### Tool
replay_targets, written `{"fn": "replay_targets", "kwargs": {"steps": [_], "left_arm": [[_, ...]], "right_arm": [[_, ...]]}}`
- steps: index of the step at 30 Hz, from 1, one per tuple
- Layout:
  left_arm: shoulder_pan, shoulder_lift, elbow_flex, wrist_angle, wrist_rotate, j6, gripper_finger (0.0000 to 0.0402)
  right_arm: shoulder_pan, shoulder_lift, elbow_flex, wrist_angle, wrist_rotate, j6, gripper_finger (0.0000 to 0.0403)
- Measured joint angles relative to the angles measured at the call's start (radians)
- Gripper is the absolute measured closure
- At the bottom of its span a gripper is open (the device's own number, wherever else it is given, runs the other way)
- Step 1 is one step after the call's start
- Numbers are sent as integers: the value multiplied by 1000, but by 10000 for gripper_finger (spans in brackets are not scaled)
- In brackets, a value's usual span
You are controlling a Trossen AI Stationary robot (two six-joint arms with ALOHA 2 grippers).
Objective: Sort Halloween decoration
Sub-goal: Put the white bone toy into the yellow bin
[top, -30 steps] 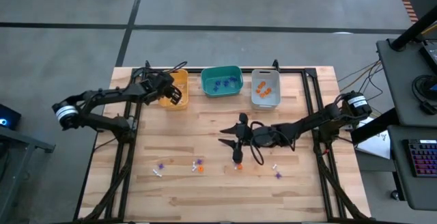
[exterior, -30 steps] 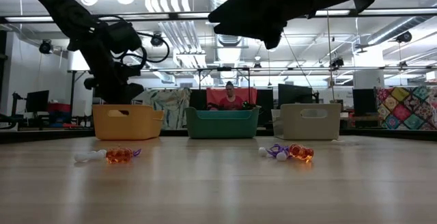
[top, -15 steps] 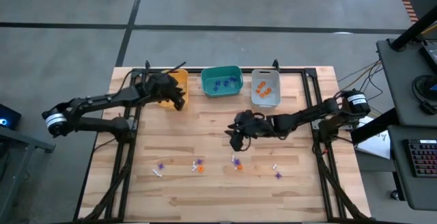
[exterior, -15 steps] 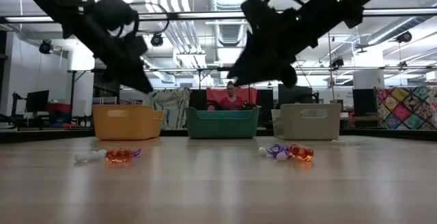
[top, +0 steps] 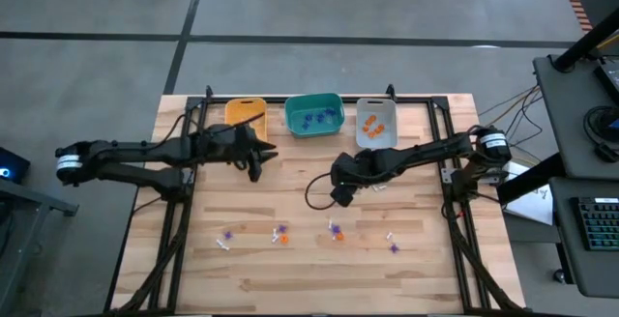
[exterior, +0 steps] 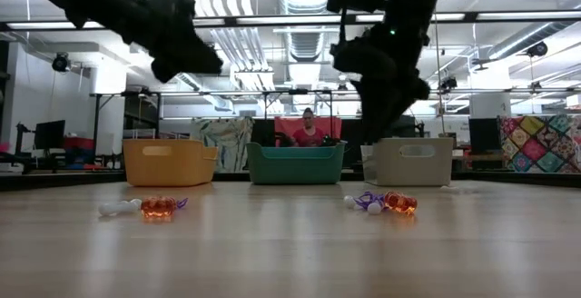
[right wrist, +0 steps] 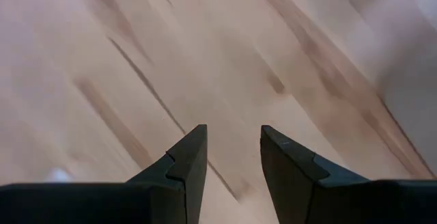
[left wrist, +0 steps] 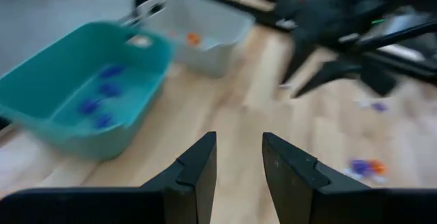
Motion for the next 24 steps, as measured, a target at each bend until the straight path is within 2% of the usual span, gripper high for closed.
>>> {"fn": "replay_targets", "kwargs": {"steps": [7, 11, 19, 24], "left_arm": [[-134, -2, -1, 108, -1, 0, 301], [-181, 0, -1, 137, -2, 0, 301], [-211, 2, -1, 138, -3, -4, 301], [-211, 2, -1, 139, -4, -2, 301]], "right_arm": [[0, 10, 25, -262, -1, 97, 284], [0, 11, 7, -353, -1, 125, 287], [0, 11, -66, -338, -28, 129, 287], [0, 11, -129, -259, -68, 121, 291]]}}
